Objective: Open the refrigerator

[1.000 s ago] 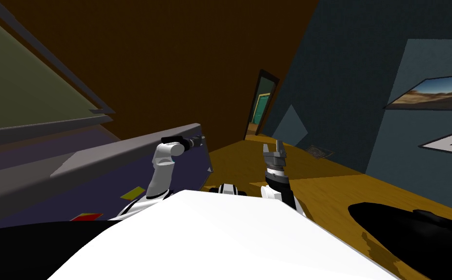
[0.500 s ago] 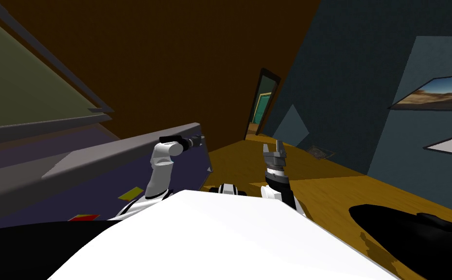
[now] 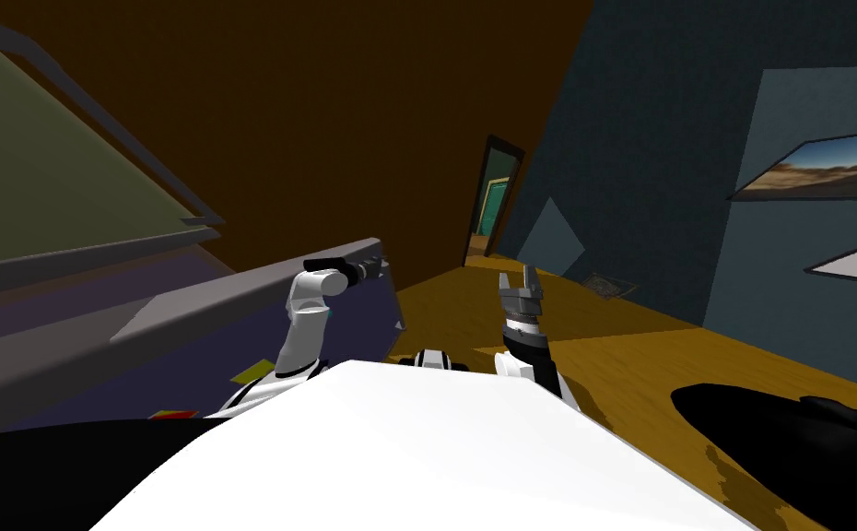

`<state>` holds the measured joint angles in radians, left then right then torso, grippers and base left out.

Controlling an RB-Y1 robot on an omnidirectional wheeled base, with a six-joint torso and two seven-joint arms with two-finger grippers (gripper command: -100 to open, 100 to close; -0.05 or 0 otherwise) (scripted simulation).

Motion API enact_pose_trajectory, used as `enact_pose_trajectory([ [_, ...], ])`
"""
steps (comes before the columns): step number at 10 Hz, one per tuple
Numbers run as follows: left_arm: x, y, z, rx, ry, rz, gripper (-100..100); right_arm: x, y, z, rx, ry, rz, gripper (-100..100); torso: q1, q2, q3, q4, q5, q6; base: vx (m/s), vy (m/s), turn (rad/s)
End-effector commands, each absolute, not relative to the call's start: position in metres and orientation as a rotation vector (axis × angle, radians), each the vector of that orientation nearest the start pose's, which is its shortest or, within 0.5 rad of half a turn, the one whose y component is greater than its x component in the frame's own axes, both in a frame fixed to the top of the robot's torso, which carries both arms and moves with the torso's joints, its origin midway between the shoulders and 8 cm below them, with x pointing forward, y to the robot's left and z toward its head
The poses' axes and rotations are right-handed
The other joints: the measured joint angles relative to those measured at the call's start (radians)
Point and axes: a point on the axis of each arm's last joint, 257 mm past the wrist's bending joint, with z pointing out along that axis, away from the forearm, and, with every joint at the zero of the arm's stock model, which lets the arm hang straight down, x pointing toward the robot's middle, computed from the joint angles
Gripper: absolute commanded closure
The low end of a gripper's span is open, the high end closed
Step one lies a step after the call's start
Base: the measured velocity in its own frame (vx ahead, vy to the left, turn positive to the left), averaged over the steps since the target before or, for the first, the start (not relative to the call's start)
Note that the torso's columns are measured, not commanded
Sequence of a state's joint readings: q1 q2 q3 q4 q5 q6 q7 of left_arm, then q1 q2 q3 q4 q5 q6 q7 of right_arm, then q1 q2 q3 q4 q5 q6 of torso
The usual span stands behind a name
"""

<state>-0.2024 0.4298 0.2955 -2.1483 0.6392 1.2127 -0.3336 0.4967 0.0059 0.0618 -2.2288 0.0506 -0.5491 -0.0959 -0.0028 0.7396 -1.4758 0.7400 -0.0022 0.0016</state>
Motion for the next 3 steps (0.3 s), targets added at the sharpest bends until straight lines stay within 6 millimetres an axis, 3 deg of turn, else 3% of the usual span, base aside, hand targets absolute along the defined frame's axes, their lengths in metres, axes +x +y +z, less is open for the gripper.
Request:
enact_pose_trajectory([
  [1, 0.5118, 0.2929, -0.0802, -1.109, 1.764, -0.968, 0, 0.3492, -0.2526, 0.0115, 0.673, 0.615, 1.426, 0, 0.004, -0.002, -0.001, -0.002, 0.002, -0.001, -0.005, -0.006, -0.001],
  [3, 0.5117, 0.2926, -0.0804, -1.109, 1.765, -0.969, 0, 0.3492, -0.2526, 0.0115, 0.673, 0.615, 1.426, 0, 0.004, -0.003, -0.001, -0.002, 0.003, -0.002, 0.0, 0.0, 0.0],
])
